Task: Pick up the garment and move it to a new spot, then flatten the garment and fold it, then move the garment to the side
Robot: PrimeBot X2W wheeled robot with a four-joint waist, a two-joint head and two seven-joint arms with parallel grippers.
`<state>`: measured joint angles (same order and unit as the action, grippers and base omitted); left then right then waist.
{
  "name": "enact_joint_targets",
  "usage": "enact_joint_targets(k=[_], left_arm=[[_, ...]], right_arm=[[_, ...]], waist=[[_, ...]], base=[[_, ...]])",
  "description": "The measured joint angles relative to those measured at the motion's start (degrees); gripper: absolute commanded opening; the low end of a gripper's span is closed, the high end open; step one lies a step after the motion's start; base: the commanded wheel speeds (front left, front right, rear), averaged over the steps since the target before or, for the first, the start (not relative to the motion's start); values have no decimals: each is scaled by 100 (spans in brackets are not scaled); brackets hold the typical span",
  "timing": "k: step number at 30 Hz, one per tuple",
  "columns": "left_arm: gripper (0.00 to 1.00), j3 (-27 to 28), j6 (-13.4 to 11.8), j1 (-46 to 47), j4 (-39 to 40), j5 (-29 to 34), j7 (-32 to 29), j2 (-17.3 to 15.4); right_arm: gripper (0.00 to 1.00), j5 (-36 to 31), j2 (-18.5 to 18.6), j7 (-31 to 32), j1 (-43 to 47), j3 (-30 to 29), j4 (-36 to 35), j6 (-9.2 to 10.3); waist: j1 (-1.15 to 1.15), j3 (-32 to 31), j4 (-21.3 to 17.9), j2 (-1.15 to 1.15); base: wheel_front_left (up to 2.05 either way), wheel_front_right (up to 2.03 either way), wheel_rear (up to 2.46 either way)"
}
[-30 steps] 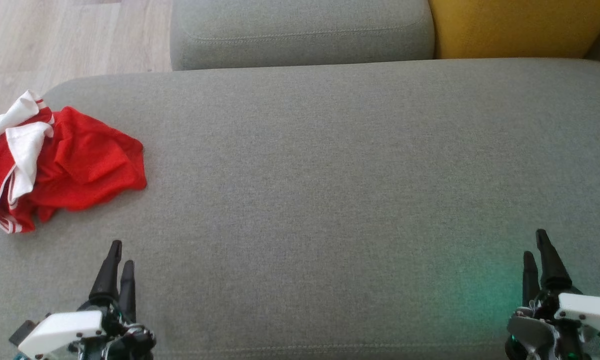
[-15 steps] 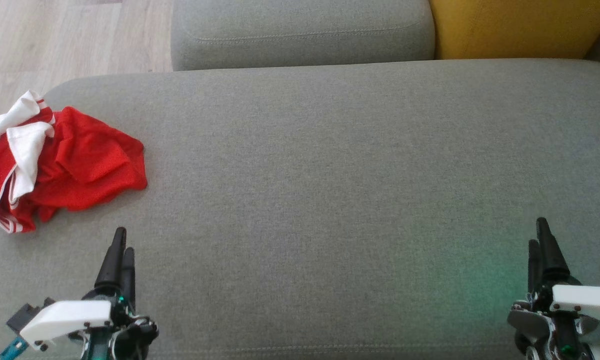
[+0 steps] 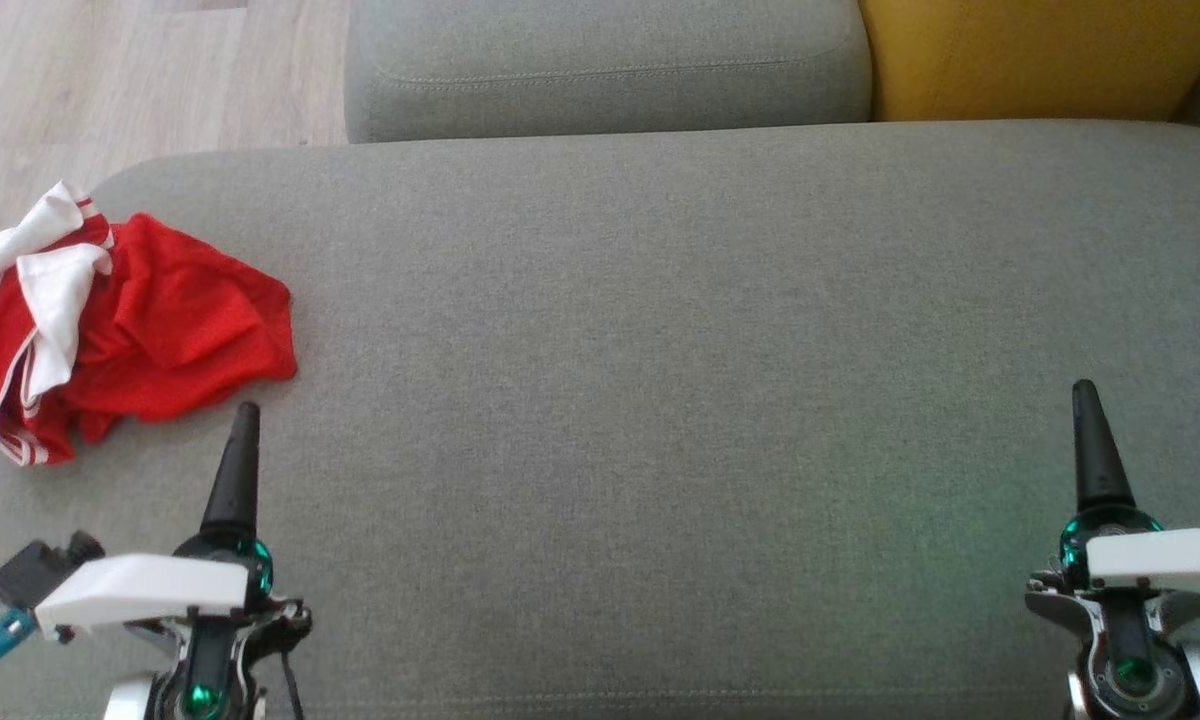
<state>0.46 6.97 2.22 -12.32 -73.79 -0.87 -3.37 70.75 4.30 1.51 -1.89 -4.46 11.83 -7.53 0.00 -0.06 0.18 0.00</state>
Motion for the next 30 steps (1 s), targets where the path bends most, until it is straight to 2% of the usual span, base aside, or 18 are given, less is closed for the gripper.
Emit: enact_joint_targets(k=[16,30], left_arm=[[100,-242,-101,25,347,1616,258,-133],[100,-544,-253,-98,459,2865,494,-326]], right_arm=[[100,-1535,121,-124,9,256,-263,0],[100,-2570,169,-211,15,489,-263,0]], waist=[[0,-59,-6,0],[0,-108,-2,0]], base=[[0,0,0],[0,0,0]])
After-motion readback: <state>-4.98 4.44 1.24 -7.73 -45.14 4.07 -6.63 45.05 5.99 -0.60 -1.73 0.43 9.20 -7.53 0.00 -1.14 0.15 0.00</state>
